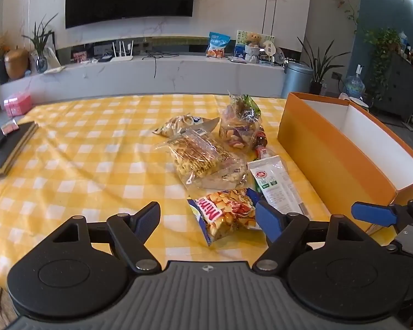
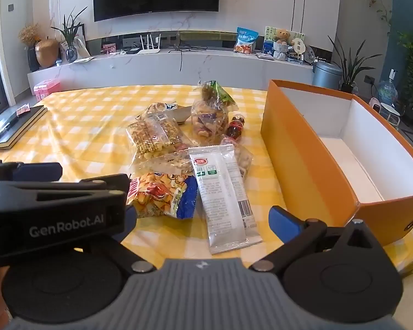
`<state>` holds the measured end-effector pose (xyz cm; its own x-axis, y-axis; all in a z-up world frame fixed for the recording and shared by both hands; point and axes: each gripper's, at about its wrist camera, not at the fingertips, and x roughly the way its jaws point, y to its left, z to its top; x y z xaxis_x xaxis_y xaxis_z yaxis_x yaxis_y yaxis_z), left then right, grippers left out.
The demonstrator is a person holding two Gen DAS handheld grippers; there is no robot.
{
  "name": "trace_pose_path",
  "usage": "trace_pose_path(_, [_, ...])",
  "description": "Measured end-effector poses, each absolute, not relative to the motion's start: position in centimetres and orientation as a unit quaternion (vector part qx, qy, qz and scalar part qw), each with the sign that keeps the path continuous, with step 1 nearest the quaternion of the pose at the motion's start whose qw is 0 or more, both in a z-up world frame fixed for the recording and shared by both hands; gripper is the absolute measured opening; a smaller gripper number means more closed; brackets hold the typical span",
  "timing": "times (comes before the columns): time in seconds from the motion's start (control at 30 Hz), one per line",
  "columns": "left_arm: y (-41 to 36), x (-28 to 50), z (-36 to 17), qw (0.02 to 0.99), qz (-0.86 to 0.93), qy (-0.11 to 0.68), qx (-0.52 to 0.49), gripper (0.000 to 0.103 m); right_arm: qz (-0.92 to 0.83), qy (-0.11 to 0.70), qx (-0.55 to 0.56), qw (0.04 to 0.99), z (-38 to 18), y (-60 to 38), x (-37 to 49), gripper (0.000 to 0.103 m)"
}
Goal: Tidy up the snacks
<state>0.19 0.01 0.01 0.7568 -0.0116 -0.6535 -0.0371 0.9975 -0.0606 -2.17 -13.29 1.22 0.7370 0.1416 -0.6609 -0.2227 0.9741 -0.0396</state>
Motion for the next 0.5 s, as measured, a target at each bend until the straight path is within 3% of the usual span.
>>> trace_pose_path(0.5, [-0.22,-0.13,0.0,0.941,0.0,0.335,-0.04,0.091,0.103,0.348,-0.034,0.931,0.95,-13.88,-2.3,0.099])
